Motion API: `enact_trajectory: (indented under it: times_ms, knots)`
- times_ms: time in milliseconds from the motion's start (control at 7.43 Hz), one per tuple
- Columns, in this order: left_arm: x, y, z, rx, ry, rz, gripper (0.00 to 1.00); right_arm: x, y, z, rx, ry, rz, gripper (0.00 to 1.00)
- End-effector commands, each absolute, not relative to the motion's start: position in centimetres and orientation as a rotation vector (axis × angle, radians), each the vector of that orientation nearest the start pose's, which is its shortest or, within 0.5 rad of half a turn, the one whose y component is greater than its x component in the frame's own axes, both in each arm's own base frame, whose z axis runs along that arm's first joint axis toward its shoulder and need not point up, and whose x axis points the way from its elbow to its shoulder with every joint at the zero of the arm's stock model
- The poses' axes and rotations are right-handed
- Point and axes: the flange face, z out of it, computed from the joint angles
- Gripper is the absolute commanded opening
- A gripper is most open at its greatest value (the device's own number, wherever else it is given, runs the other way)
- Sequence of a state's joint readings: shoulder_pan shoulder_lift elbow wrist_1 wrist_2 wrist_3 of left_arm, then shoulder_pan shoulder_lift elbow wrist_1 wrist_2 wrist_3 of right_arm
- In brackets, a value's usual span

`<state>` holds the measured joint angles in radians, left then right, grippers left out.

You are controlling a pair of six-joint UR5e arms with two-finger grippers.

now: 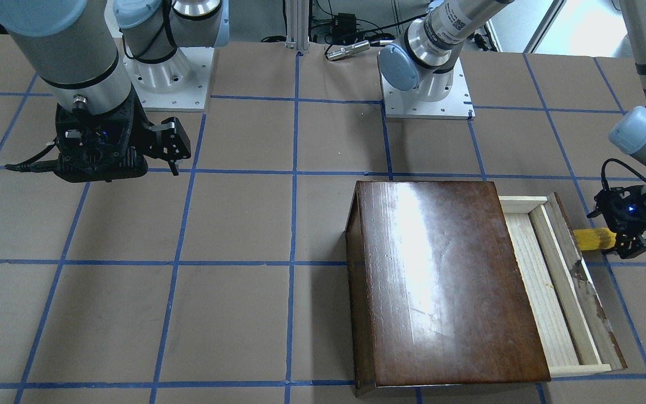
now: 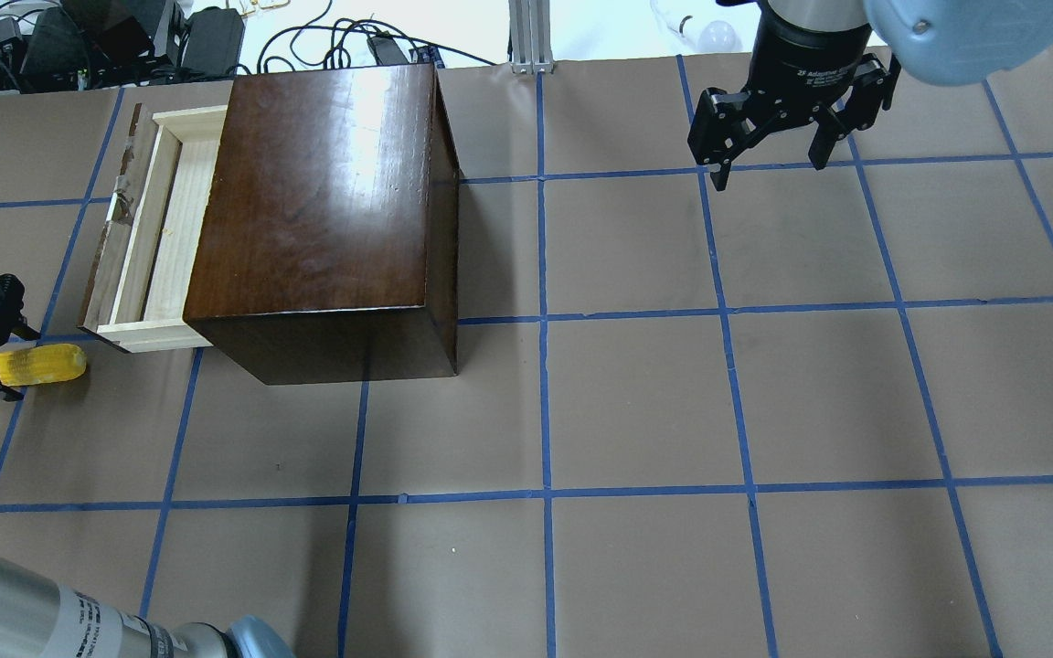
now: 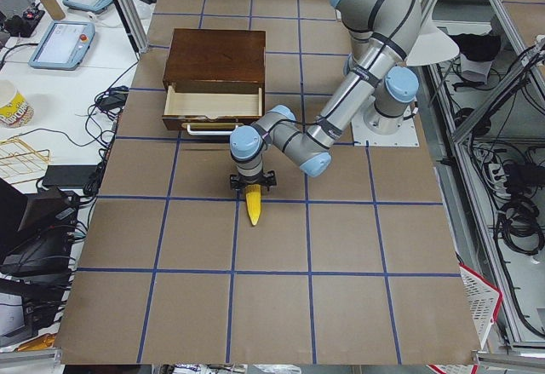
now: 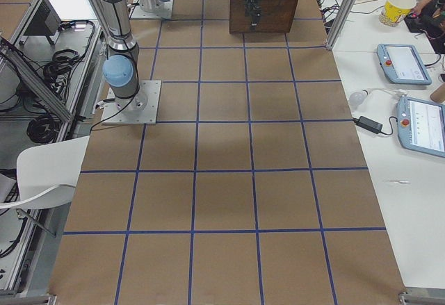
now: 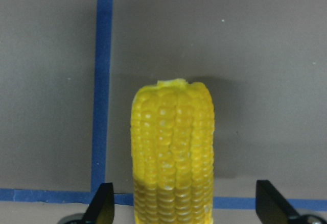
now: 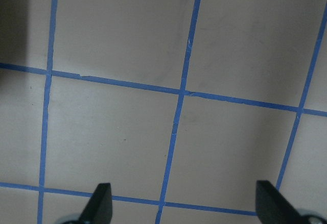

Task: Open drawer and put corn inside
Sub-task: 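Lower the left gripper onto the yellow corn cob and grasp it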

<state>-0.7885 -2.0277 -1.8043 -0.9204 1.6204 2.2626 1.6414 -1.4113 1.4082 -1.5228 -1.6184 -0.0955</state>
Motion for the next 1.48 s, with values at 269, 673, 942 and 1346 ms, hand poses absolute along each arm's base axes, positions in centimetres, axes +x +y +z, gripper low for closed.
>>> enact_trajectory:
  times_ms: [269, 673, 942, 1346]
  knots:
    - [32.1, -50.9, 18.7, 2.148, 2.333, 0.046, 0.00, 16.7, -54.4, 47.9, -0.265, 3.177, 0.072, 1.00]
    - [31.7, -51.3, 19.0, 2.184, 2.291, -0.045, 0.00, 16.7, -54.4, 47.9, -0.268, 3.176, 0.074, 1.00]
    - [31.8, -51.8, 21.0, 2.118, 2.307, -0.132, 0.00, 16.7, -54.4, 47.9, -0.265, 3.177, 0.074, 1.00]
    - [32.0, -52.3, 26.1, 1.820, 2.464, -0.186, 0.00, 16.7, -54.4, 47.9, -0.268, 3.176, 0.072, 1.00]
